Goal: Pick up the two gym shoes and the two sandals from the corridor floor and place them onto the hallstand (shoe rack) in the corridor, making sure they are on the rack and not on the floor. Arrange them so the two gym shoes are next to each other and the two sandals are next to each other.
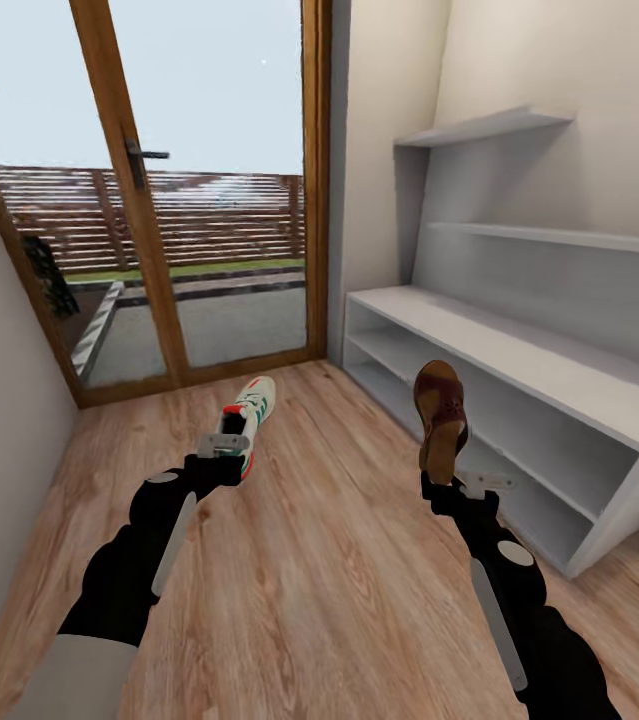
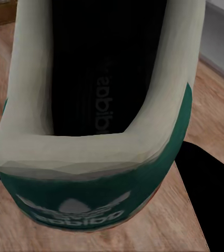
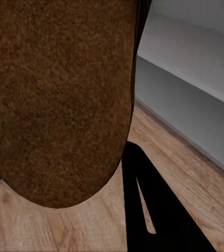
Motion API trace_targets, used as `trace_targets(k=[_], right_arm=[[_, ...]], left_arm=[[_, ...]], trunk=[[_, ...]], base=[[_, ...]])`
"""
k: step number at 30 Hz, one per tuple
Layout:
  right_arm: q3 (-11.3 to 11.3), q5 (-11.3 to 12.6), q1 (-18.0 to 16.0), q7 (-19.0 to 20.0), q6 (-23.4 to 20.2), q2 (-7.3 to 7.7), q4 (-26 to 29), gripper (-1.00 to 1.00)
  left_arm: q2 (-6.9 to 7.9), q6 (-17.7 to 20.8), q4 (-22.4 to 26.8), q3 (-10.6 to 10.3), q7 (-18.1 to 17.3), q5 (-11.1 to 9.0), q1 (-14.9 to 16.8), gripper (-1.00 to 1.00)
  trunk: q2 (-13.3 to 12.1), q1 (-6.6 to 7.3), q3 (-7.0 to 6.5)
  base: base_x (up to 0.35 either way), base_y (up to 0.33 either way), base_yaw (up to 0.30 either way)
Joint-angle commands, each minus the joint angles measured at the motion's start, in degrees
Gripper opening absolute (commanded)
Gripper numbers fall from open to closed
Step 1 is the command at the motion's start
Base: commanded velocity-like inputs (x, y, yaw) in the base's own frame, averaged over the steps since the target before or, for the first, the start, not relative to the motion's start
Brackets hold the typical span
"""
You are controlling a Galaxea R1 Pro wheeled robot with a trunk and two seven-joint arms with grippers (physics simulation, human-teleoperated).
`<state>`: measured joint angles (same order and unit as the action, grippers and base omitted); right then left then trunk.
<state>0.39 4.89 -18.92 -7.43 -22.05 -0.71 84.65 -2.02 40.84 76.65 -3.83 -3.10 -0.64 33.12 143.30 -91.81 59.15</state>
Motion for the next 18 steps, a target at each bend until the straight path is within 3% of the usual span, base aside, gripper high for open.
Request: trace_targets(k=[1,13,18], right_arm=[[0.05,0.66,-0.02,-0.48,-0.27,-0.01,0.08,-1.00],[0.05,0.71,-0.02,-0.48,-0.27,-0.01,0.03,-1.00],[0.05,0.72,-0.05,-0.48,-0.27,0.00,0.00,-1.00]], left_arm=[[0.00,0.30,0.08,0.05,-0.16,-0.07,0.02,-1.00],[0.00,0.30,0.08,0.05,-0.16,-0.07,0.02,-1.00],[0.00,0.30,0.06,0.05,-0.16,-0.07,0.02,-1.00]], trunk=[[0.02,-0.01,0.06],[0.02,-0.01,0.06],[0.02,-0.01,0.06]], base=[[0.171,0.040,-0.300],[0.035,0.011,-0.300],[0.183,0.154,-0.198]])
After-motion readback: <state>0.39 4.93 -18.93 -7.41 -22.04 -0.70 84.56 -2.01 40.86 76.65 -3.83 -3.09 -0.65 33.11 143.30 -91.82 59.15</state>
